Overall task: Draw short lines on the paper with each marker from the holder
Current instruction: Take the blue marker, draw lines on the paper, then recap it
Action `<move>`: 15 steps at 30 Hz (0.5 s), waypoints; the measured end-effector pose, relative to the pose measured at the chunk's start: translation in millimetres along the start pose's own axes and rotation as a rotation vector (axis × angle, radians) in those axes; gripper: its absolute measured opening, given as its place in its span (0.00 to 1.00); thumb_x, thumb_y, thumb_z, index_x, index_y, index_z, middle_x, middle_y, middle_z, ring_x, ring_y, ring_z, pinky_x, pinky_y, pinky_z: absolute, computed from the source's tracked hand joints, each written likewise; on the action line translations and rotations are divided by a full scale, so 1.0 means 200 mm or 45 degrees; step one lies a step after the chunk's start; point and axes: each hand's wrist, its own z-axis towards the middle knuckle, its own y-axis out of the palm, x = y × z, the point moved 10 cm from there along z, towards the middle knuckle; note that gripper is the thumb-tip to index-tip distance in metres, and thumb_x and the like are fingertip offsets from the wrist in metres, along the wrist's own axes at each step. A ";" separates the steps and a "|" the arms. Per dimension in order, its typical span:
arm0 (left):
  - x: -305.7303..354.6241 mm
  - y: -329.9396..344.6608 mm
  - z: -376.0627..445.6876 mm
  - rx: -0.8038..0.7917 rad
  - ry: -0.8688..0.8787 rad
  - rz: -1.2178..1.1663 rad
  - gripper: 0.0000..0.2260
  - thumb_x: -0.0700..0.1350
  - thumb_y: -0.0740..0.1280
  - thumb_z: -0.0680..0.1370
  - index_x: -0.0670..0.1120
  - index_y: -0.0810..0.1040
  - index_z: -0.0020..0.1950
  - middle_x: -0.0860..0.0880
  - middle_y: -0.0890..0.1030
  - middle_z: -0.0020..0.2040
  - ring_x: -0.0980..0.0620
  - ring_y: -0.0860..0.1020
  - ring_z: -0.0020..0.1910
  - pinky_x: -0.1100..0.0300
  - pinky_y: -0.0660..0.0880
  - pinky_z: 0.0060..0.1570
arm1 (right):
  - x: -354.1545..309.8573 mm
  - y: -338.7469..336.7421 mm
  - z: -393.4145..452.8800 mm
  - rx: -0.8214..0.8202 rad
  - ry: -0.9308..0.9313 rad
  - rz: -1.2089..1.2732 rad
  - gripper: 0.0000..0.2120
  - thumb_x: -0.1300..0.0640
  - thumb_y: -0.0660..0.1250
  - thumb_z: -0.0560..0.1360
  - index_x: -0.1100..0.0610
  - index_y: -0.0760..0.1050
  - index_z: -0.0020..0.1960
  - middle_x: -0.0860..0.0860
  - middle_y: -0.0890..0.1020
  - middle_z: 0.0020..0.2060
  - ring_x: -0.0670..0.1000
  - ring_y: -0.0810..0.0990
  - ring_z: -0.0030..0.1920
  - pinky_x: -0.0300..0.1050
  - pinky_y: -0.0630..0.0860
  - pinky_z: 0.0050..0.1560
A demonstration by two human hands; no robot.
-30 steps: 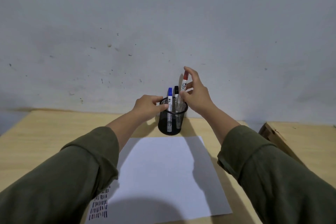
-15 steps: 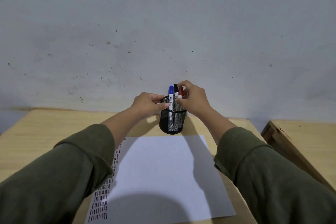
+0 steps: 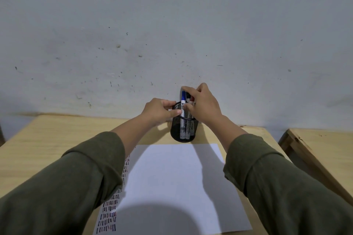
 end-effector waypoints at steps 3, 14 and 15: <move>0.00 0.00 0.00 0.006 0.002 -0.005 0.23 0.47 0.74 0.70 0.44 0.77 0.64 0.46 0.81 0.61 0.52 0.77 0.61 0.61 0.71 0.62 | -0.01 0.00 0.00 0.025 0.003 -0.016 0.22 0.54 0.69 0.73 0.50 0.71 0.66 0.53 0.67 0.54 0.49 0.72 0.49 0.42 0.69 0.45; 0.02 -0.02 -0.04 0.074 0.062 0.030 0.21 0.50 0.73 0.71 0.47 0.78 0.62 0.48 0.82 0.59 0.54 0.78 0.59 0.63 0.71 0.59 | -0.01 -0.05 -0.06 0.166 0.039 0.357 0.15 0.58 0.72 0.69 0.51 0.73 0.53 0.51 0.71 0.47 0.48 0.74 0.42 0.41 0.71 0.40; 0.02 -0.02 -0.05 0.090 0.067 0.033 0.21 0.50 0.73 0.71 0.47 0.78 0.62 0.48 0.82 0.58 0.54 0.78 0.59 0.65 0.69 0.57 | -0.01 -0.04 -0.07 0.150 0.042 0.388 0.14 0.59 0.71 0.70 0.51 0.72 0.53 0.52 0.74 0.45 0.48 0.74 0.40 0.40 0.69 0.39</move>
